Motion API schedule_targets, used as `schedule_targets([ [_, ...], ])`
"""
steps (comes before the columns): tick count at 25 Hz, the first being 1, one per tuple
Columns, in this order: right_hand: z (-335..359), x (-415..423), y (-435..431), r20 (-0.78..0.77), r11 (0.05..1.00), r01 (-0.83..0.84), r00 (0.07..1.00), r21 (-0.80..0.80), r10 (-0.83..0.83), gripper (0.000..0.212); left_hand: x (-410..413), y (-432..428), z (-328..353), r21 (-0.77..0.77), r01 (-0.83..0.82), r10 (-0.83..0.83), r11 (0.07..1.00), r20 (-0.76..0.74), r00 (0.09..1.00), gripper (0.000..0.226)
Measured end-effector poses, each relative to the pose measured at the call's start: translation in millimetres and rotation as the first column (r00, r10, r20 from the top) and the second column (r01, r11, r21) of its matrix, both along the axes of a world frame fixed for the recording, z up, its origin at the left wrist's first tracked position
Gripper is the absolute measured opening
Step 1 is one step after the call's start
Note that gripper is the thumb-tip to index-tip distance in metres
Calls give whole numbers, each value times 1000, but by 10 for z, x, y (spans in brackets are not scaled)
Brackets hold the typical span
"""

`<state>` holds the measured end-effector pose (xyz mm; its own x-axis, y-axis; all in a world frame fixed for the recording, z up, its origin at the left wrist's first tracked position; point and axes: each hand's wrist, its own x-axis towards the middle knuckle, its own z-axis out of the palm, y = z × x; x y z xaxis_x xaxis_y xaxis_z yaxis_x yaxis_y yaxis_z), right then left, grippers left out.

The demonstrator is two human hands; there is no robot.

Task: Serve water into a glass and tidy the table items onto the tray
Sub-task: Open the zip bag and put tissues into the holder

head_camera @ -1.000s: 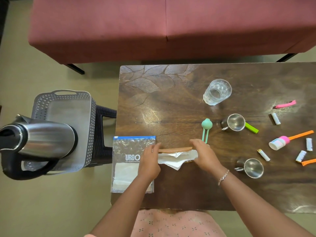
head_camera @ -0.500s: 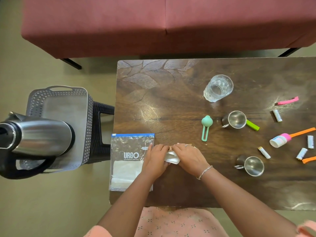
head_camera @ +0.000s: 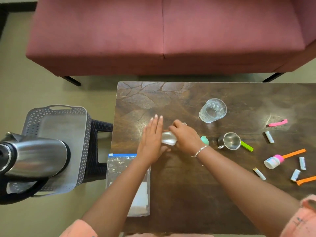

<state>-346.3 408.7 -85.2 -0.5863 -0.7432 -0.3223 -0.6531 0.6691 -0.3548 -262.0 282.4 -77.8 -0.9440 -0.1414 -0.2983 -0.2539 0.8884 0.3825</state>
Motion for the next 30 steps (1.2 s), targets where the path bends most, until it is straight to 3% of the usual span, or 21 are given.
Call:
schedule_targets([
  [8,-154,-1026,-383,-53,992,123,991,13,-122,30,-325,-229,57,-22,6,-4,1000,105,994,113],
  [19,-477,-1148,-358,-53,988,154,987,35,-152,32,-192,-90,-169,0,45,-44,999,173,984,106],
  [24,-359,-1190,-308,-123,991,91,989,96,-79,46,-102,-36,-183,-28,56,-50,998,173,984,102],
  [30,-24,-837,92,-168,978,171,967,-123,-190,47,162,51,-95,-21,-12,16,1000,204,979,96],
])
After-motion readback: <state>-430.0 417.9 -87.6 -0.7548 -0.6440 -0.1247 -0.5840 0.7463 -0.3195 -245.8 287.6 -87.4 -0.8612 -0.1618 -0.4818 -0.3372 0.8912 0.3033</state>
